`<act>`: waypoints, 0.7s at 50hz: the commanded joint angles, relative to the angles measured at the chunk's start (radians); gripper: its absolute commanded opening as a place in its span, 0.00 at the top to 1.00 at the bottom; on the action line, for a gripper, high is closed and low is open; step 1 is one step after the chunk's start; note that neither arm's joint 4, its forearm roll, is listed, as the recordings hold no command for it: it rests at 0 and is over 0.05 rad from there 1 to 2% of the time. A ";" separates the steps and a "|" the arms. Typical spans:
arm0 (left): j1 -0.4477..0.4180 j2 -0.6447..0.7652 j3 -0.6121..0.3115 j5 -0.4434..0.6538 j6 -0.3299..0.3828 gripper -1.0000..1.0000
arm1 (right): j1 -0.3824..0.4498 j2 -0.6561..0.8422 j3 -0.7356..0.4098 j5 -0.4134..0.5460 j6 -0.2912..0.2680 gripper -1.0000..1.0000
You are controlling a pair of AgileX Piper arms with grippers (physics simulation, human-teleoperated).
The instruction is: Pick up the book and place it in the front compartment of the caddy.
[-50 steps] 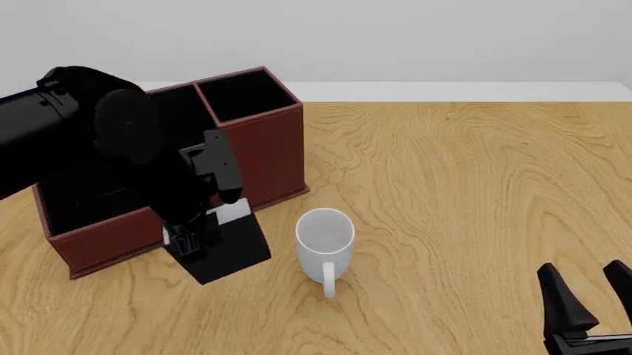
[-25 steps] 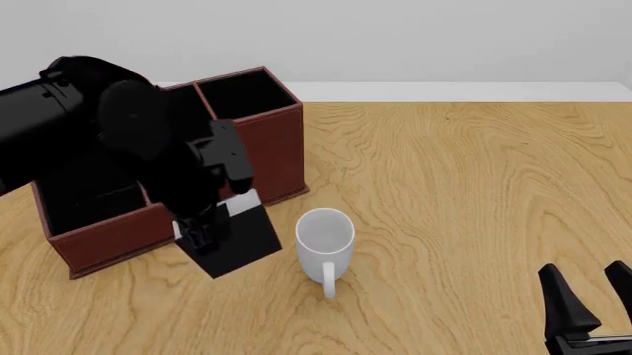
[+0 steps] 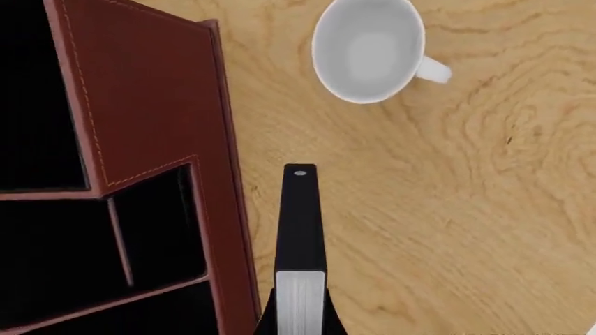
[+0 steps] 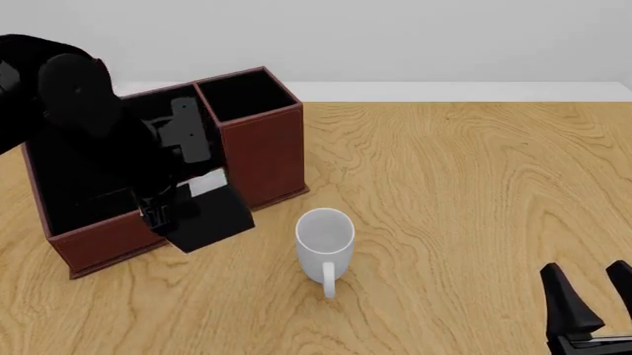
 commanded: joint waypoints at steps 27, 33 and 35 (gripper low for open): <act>0.180 -0.059 -0.117 0.000 0.194 1.00 | 0.002 -0.003 -0.019 0.000 0.011 0.00; 0.231 -0.049 -0.141 0.000 0.234 1.00 | 0.003 -0.003 -0.015 -0.003 0.010 0.00; 0.242 -0.051 -0.152 0.000 0.260 1.00 | 0.001 -0.003 -0.016 -0.003 0.011 0.00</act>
